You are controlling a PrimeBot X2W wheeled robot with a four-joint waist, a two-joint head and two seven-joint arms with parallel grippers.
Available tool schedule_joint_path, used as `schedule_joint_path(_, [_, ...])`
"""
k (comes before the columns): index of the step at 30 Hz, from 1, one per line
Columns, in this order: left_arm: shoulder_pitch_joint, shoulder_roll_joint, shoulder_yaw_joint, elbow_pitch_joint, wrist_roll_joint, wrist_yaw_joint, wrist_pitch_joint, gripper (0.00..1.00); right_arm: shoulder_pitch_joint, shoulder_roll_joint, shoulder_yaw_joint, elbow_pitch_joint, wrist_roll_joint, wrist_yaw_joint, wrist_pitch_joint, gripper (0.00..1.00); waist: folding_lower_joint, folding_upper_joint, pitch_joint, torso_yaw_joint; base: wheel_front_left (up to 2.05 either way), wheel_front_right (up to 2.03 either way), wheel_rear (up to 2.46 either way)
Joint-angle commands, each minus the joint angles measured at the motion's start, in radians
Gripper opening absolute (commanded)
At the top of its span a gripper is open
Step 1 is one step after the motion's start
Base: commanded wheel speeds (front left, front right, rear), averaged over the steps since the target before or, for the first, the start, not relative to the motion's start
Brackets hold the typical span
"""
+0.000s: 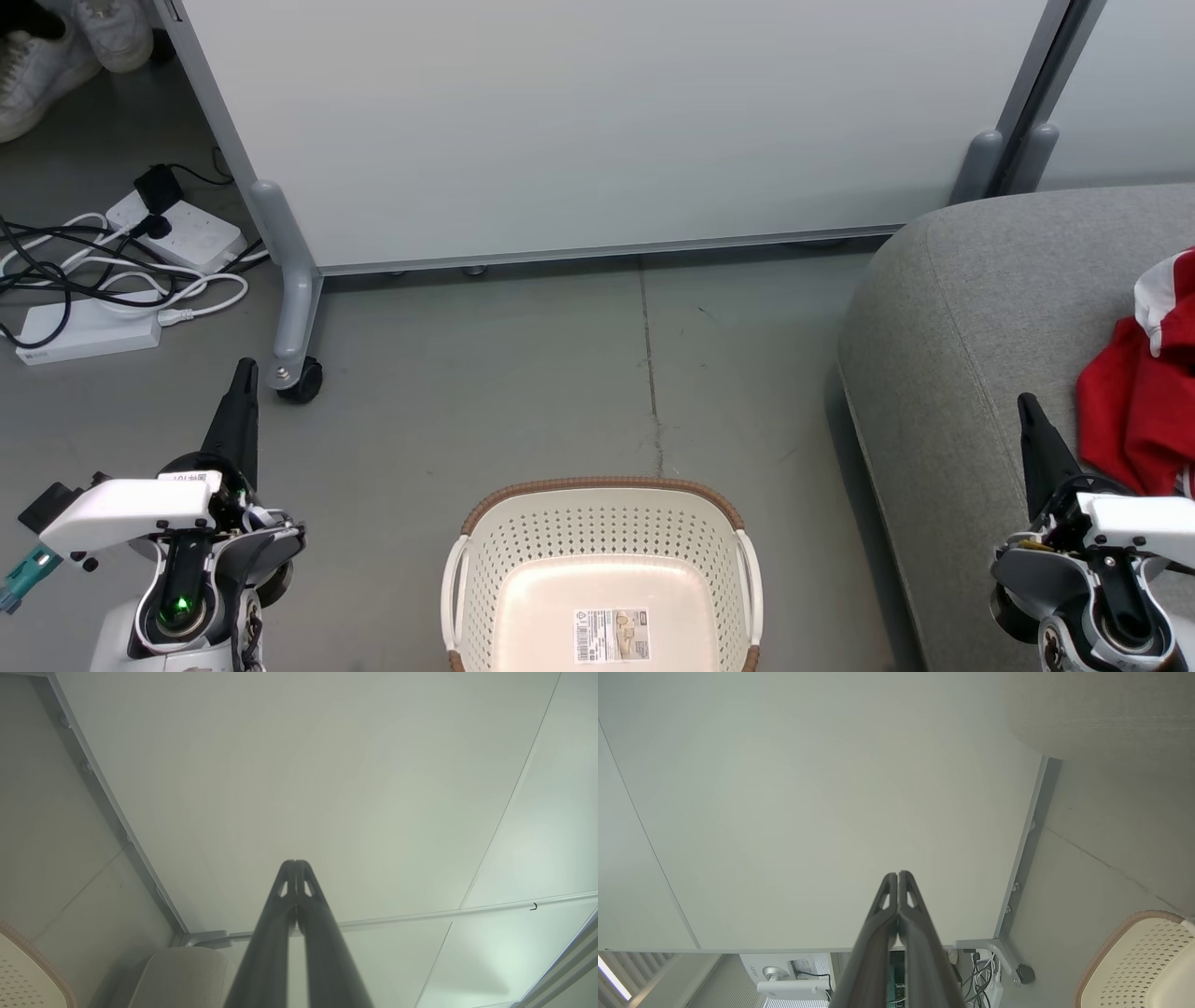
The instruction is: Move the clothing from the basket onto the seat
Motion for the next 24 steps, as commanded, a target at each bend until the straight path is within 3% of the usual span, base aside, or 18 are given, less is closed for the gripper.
schedule_joint_path(1, [-0.016, 0.003, 0.004, 0.001, -0.006, -0.003, 0.006, 0.0, -0.008, -0.005, -0.003, 0.0, 0.004, 0.002, 0.002, 0.0, 0.0, 0.0, 0.0, 0.0, 0.0, 0.0, 0.0])
schedule_joint_path(24, [-0.016, 0.003, 0.004, 0.001, -0.006, -0.003, 0.006, 0.0, -0.008, -0.005, -0.003, 0.0, 0.004, 0.002, 0.002, 0.0, 0.0, 0.0, 0.0, 0.0, 0.0, 0.0, 0.0])
